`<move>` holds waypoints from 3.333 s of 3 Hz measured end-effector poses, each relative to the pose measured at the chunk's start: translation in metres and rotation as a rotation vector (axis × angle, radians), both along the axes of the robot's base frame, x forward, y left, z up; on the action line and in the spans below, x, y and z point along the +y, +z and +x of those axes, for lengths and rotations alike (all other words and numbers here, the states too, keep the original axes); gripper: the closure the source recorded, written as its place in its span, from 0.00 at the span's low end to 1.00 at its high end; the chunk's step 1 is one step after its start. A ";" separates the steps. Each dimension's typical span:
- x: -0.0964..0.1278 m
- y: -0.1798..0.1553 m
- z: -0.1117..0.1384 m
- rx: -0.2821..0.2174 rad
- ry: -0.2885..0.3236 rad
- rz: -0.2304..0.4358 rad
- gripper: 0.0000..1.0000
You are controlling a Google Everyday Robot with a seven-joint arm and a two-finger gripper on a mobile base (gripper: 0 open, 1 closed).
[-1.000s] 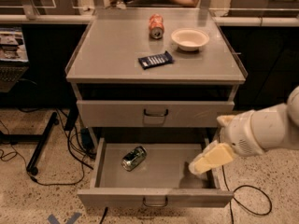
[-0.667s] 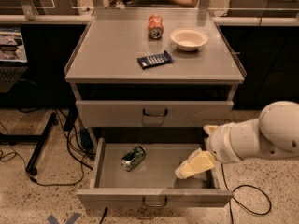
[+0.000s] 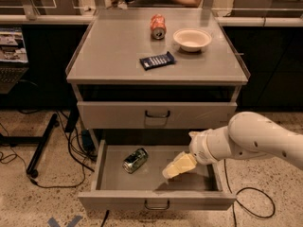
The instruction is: Pick green can from middle drawer and place on counter
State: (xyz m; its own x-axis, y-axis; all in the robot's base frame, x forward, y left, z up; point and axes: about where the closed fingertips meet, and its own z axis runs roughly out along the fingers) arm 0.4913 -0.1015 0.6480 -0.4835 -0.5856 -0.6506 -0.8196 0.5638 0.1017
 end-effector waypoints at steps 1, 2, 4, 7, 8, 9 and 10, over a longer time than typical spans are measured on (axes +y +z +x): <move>0.024 -0.042 0.057 0.025 0.002 0.013 0.00; 0.024 -0.042 0.057 0.025 0.002 0.013 0.00; 0.043 -0.100 0.068 0.050 -0.089 0.096 0.00; 0.106 -0.179 0.107 0.021 -0.111 0.163 0.00; 0.147 -0.187 0.134 -0.019 -0.102 0.190 0.00; 0.147 -0.189 0.134 -0.021 -0.110 0.188 0.00; 0.145 -0.193 0.133 -0.028 -0.137 0.183 0.00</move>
Offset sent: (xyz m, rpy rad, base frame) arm 0.0903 0.0309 -0.0625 0.0120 0.0463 0.0039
